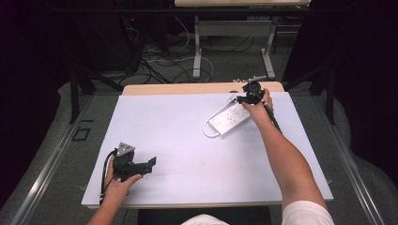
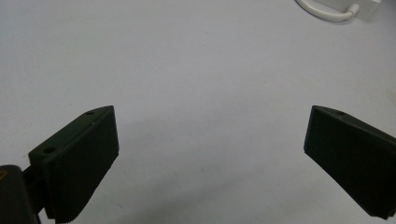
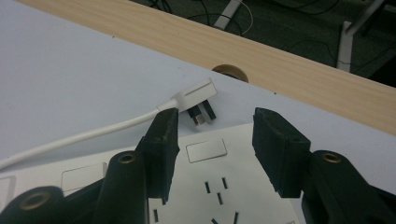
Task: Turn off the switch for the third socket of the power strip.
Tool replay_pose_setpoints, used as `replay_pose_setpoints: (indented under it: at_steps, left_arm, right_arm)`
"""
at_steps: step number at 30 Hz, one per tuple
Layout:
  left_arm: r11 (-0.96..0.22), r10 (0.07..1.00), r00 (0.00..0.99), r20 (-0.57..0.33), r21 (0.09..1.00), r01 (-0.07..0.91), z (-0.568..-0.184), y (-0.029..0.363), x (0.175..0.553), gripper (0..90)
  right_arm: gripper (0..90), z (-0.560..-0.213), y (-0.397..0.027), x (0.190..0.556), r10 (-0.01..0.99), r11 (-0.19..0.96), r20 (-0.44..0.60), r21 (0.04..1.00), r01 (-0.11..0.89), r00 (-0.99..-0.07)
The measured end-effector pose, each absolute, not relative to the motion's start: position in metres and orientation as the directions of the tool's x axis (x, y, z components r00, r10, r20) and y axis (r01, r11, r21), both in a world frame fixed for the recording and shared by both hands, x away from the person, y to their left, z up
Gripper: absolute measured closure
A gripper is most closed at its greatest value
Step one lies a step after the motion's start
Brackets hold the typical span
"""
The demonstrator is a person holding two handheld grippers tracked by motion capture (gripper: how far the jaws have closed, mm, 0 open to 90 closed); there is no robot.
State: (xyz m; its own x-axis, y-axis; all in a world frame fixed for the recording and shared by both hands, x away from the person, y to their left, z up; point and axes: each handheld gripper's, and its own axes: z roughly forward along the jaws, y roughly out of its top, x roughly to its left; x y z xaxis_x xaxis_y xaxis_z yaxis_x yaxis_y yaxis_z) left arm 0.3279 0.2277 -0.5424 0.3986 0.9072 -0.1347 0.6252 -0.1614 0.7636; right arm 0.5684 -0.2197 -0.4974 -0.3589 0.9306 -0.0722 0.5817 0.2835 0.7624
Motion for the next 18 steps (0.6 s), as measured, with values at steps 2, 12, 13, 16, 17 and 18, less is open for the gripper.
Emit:
replay_pose_setpoints:
  at_steps: [2, 12, 13, 16, 17, 18]
  left_arm:
    - [-0.164, 0.907, 0.4, -0.135, 0.761, 0.628, -0.542, 0.227, 0.328, 3.3]
    - [-0.17, 0.905, 0.402, -0.139, 0.749, 0.641, -0.544, 0.228, 0.329, 3.6]
    - [-0.164, 0.907, 0.397, -0.136, 0.757, 0.633, -0.545, 0.227, 0.329, 3.7]
    - [-0.162, 0.908, 0.396, -0.136, 0.758, 0.632, -0.545, 0.227, 0.329, 3.7]
    - [-0.164, 0.908, 0.397, -0.135, 0.757, 0.632, -0.545, 0.227, 0.329, 3.7]
    - [-0.163, 0.908, 0.396, -0.135, 0.757, 0.633, -0.545, 0.227, 0.33, 3.7]
  right_arm:
    - [51.7, -0.5, -0.22, 0.571, 0.931, 0.284, -0.074, 0.761, 0.583, -0.357]
    - [59.7, -0.508, -0.224, 0.578, 0.945, 0.232, -0.029, 0.762, 0.604, -0.325]
    - [60.2, -0.509, -0.225, 0.579, 0.946, 0.225, -0.024, 0.764, 0.605, -0.322]
    - [61.8, -0.512, -0.225, 0.58, 0.953, 0.202, -0.008, 0.763, 0.615, -0.303]
    - [62.3, -0.513, -0.225, 0.581, 0.954, 0.196, -0.003, 0.762, 0.617, -0.299]
    - [63.0, -0.514, -0.225, 0.581, 0.956, 0.19, -0.002, 0.764, 0.616, -0.293]
